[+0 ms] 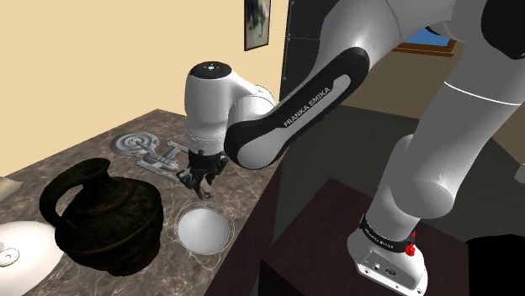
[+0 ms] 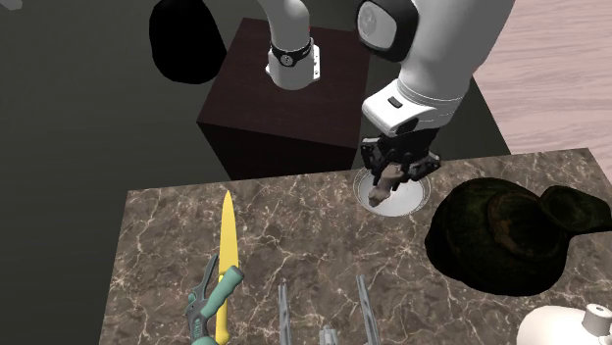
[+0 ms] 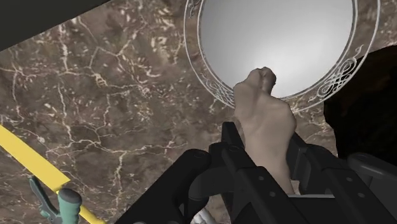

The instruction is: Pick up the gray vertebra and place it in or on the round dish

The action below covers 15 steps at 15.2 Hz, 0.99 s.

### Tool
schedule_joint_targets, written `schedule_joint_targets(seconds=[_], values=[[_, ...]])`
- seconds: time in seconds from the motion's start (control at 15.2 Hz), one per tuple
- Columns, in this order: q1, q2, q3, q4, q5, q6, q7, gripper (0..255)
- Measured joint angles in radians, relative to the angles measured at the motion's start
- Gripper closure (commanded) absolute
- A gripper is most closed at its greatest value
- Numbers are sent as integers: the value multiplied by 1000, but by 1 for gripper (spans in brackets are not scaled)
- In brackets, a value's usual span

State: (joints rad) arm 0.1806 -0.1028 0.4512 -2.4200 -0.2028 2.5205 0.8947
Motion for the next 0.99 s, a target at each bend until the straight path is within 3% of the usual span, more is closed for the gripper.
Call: schedule_joint_targets(seconds=[0.33, 0.99], values=[[43, 39, 73, 37, -52, -26, 155, 255], [38, 147, 75, 7, -204, 79, 292, 255]])
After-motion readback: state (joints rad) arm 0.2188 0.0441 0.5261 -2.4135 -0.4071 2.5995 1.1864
